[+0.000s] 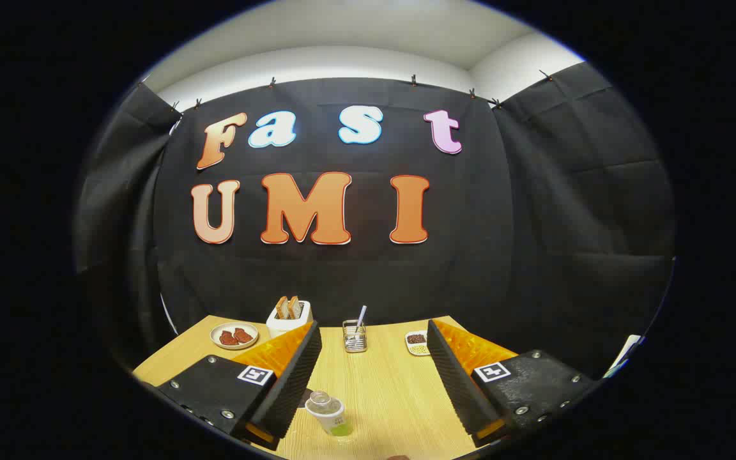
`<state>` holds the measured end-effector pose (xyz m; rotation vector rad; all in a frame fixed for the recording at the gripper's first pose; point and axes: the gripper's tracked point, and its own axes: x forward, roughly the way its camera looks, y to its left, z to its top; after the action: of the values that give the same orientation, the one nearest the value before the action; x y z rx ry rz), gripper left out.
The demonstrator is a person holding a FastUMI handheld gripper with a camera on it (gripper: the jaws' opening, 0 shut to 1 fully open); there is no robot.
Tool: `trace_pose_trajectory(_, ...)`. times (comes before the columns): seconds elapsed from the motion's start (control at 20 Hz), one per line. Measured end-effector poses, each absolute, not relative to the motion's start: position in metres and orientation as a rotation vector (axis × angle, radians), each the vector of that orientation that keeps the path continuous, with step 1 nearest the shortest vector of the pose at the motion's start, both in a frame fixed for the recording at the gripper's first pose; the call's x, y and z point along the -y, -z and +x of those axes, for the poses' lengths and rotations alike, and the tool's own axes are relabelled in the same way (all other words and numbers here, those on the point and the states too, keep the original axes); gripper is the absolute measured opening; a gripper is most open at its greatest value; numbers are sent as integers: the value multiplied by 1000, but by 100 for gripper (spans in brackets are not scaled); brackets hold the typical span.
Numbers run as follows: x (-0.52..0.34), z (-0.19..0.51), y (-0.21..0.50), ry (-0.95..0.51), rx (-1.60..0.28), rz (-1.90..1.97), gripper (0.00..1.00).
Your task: Take the bottle from table, then pour the juice into the cup, finally place the bottle on the coaster
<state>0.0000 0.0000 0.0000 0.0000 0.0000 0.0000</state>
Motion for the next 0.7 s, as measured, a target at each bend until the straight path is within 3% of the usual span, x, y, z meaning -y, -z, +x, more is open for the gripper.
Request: trace_pose_trajectory(0.7,-21,2,-13,-51,33,-68,99)
